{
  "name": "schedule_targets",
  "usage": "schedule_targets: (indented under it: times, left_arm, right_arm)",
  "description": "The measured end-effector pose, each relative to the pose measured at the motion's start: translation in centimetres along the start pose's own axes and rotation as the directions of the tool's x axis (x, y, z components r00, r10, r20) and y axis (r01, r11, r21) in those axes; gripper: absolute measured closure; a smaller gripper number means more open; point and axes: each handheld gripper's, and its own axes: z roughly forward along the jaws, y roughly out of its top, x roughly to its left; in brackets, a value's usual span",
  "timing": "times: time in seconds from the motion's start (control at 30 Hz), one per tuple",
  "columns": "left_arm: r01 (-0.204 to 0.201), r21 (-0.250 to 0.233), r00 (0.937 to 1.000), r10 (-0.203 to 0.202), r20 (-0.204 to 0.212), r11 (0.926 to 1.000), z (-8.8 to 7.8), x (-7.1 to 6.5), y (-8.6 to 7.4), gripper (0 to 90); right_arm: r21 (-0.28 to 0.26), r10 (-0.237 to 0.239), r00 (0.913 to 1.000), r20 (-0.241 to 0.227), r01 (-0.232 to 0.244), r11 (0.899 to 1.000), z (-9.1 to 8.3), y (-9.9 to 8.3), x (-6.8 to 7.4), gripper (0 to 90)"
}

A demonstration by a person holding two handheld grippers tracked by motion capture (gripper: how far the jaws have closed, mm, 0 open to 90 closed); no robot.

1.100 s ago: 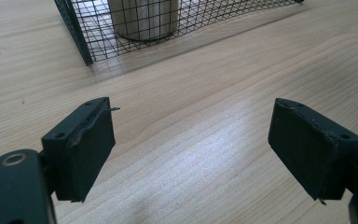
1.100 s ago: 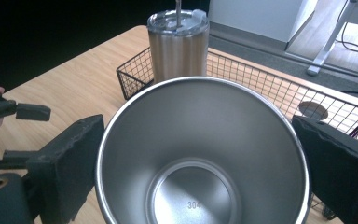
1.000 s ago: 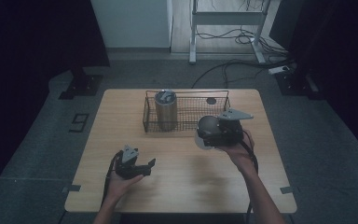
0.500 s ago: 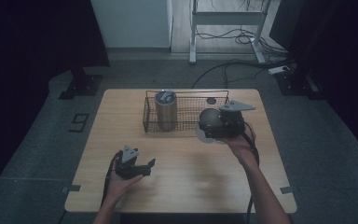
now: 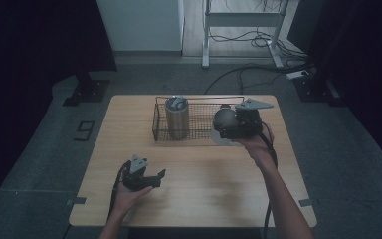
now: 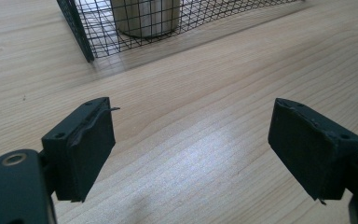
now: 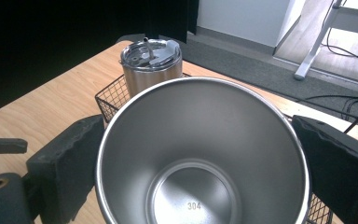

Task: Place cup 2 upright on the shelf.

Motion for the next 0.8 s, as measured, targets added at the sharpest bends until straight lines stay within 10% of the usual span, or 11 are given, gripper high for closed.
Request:
schedule_targets:
  times: [0.8]
  left_arm:
    - [-0.001,0.005,1.0000,0.001,0.000,1.0000,0.1,0.0,-0.1,14.7]
  right_arm:
    - [0.024,0.022,0.9994,0.027,-0.023,0.999,2.7,1.2,-2.4,5.9]
